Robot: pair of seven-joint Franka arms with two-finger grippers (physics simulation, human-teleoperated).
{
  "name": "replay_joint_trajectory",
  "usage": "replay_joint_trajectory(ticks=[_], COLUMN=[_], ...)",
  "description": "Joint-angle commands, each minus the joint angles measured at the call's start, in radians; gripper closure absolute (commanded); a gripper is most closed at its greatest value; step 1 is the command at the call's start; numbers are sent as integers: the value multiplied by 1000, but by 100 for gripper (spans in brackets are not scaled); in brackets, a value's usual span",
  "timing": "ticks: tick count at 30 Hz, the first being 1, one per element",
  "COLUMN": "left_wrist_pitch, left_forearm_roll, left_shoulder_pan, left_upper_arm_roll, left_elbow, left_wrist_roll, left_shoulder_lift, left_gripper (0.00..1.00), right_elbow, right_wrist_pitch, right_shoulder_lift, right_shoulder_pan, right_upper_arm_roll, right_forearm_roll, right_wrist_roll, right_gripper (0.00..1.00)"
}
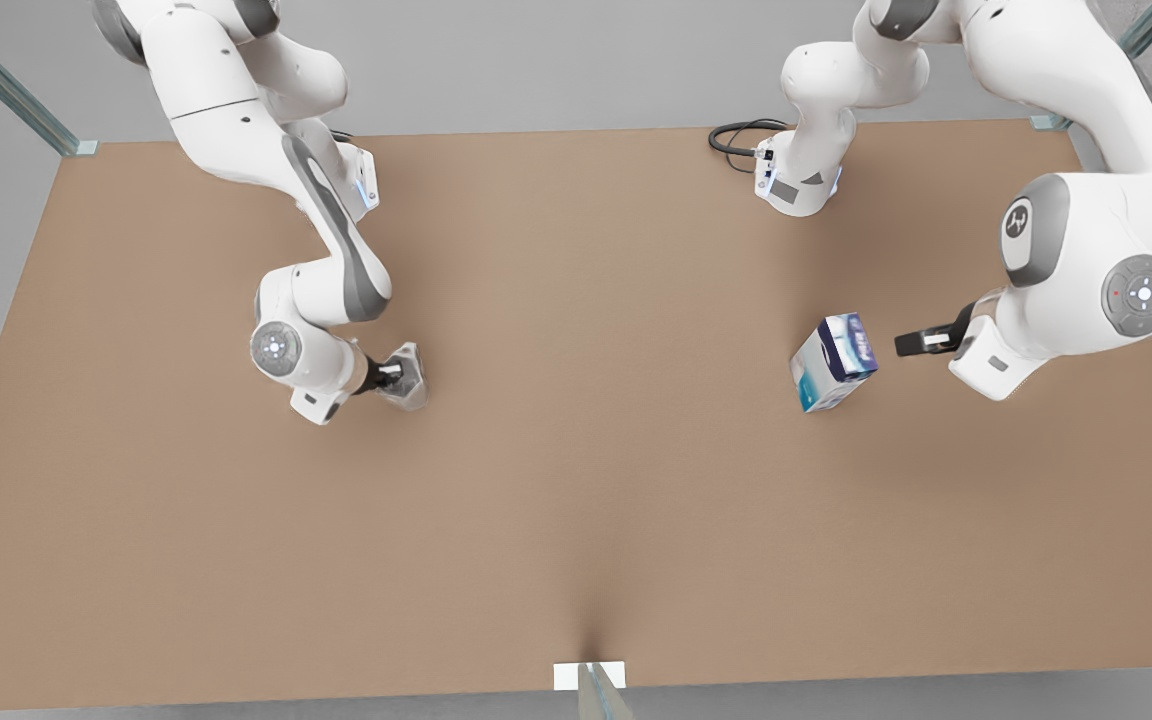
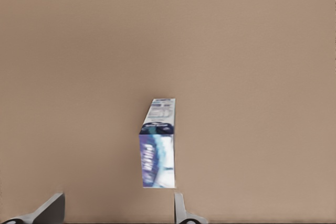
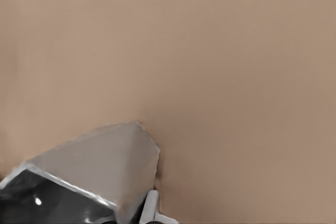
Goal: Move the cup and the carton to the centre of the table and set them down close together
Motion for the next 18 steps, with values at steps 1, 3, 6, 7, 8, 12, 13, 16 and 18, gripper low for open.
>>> replay_joint_trajectory(ticks=[1,3,6,7,8,12,13,16,18], left_wrist_pitch=[5,105,214,266,296,410,424,424,447], left_forearm_roll=[0,-5,-6,-8,-8,-23,-23,-25,-25], left_shoulder_pan=[-1,-4,-4,-4,-4,-17,-17,-17,-17], left_upper_arm_roll=[0,-1,-3,-5,-5,-5,-5,-5,-5], left_elbow=[-18,-174,-335,-404,-434,-550,-582,-638,-656], left_wrist_roll=[2,2,3,5,6,3,-3,-36,-30], left_shoulder_lift=[-11,-82,-120,-155,-149,-154,-157,-175,-157], left_gripper=[0,0,0,0,0,0,0,0,0], right_elbow=[27,164,438,518,616,801,807,802,799], right_wrist_pitch=[0,1,3,9,15,23,23,57,90], right_shoulder_lift=[20,127,342,405,482,598,597,592,592], right_shoulder_pan=[25,101,185,190,206,234,234,236,246], right_upper_arm_roll=[0,1,0,0,0,0,0,0,0], right_forearm_roll=[-10,-9,39,50,50,51,57,56,51], right_wrist_roll=[38,111,232,242,293,399,416,430,419], right_gripper=[79,79,79,79,79,79,79,14,0])
